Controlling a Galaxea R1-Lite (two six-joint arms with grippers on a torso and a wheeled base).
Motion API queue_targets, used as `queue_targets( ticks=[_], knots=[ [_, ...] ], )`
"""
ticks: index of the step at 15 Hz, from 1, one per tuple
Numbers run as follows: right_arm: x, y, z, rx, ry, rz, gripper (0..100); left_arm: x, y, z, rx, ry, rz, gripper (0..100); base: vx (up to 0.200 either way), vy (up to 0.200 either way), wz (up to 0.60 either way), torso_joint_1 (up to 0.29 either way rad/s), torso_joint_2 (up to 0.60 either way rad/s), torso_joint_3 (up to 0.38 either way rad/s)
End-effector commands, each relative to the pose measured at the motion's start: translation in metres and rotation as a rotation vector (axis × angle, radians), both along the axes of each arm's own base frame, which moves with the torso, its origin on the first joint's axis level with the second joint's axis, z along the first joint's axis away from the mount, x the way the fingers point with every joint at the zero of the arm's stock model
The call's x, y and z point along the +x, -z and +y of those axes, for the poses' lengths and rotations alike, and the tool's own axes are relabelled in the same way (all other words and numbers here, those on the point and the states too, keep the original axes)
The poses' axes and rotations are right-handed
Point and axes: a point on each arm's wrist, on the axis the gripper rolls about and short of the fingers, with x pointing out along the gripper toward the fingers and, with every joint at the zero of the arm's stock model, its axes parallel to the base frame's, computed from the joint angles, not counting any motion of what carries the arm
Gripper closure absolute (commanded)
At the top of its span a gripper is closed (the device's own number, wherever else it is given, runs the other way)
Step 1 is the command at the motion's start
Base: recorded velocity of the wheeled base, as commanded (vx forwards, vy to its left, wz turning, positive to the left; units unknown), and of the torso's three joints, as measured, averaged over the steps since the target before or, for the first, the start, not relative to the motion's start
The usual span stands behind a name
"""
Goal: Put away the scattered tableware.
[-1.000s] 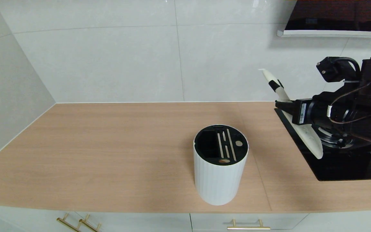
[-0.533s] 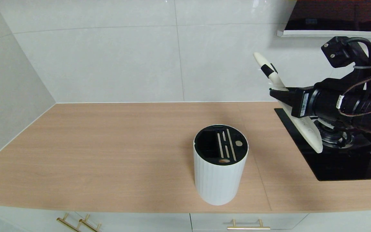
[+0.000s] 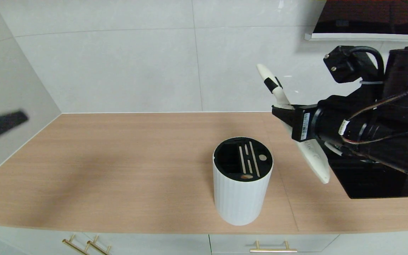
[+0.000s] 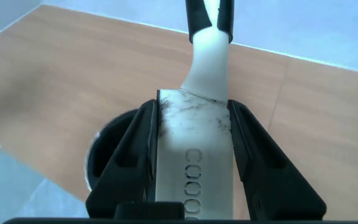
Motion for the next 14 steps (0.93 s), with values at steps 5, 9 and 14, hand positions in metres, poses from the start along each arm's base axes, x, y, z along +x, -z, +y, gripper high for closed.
queue_targets(
  ticks=[5,9,14],
  knots=[
    [-0.024,0.015,0.044,0.021,-0.094,0.061,100,0.124,0.027,-0.084,-0.403,0.284,0.267,0,0.000,0.000,0.00,0.000,0.00,0.000],
    [-0.037,0.020,0.053,0.002,-0.107,0.064,100,0.124,0.033,-0.118,-0.455,0.411,0.392,0,0.000,0.000,0.00,0.000,0.00,0.000],
    [-0.042,0.025,0.057,-0.017,-0.124,0.071,100,0.152,0.083,-0.156,-0.351,0.363,0.460,0,0.000,0.000,0.00,0.000,0.00,0.000]
  ],
)
